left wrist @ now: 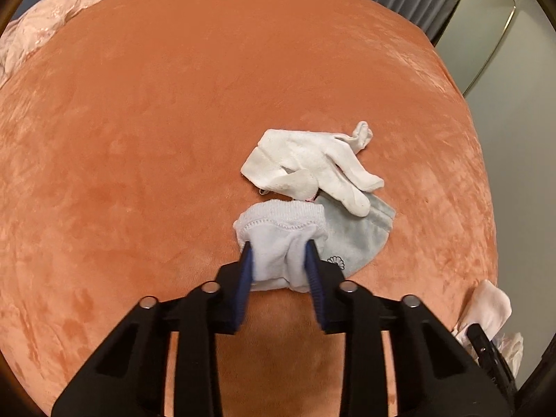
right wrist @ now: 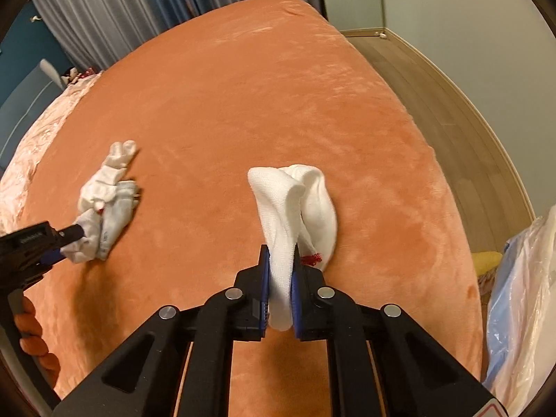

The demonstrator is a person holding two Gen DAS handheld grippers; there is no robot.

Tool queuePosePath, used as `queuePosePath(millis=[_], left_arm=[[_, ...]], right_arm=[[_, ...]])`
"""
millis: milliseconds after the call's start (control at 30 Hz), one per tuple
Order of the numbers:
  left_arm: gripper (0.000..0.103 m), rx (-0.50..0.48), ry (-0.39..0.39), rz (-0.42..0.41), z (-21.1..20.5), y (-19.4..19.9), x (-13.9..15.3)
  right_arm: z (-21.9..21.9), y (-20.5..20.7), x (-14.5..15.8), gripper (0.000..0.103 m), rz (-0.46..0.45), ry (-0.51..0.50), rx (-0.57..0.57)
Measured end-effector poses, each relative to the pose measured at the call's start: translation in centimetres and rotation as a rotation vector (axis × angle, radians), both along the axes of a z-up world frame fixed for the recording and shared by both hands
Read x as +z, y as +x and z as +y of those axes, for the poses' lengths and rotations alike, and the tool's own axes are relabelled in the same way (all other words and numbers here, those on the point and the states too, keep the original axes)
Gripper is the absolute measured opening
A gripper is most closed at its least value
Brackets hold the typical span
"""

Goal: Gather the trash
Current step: 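Grasp the white sock with the right tool while the left tool grasps the pale blue sock, then carry both socks over the bin and open both tools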

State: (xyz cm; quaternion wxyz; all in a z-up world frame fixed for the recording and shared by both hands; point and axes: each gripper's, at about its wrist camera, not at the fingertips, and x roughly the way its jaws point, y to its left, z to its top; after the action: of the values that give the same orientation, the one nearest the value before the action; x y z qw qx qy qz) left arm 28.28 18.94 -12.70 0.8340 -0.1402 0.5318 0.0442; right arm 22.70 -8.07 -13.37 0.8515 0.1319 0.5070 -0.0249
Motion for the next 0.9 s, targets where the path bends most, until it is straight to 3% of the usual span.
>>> queuePosePath(millis=[133, 533, 733, 900], left_arm=[[0.013, -0.008, 0.005, -0.032, -0.5, -1.3, 1.8], [0.012, -0.099, -0.002, -0.192, -6.8, -6.9, 11.0], [0.012, -0.181, -0.027, -0.237, -12.7, -9.5, 14.4], [0.012, -0.277, -0.036, -0.272, -18.7, -11.8, 16.5]], right_arm=[[2.2, -0.8, 1.9, 0.008, -0.04, 0.013, 0.057], [5.4, -5.1, 9.6, 0.008, -0.187, 0.064, 0.171], [2.0, -8.1, 14.1, 0.008, -0.277, 0.052, 0.132], [-3.4, -11.3, 16.7, 0.008, -0.328, 0.026, 0.041]])
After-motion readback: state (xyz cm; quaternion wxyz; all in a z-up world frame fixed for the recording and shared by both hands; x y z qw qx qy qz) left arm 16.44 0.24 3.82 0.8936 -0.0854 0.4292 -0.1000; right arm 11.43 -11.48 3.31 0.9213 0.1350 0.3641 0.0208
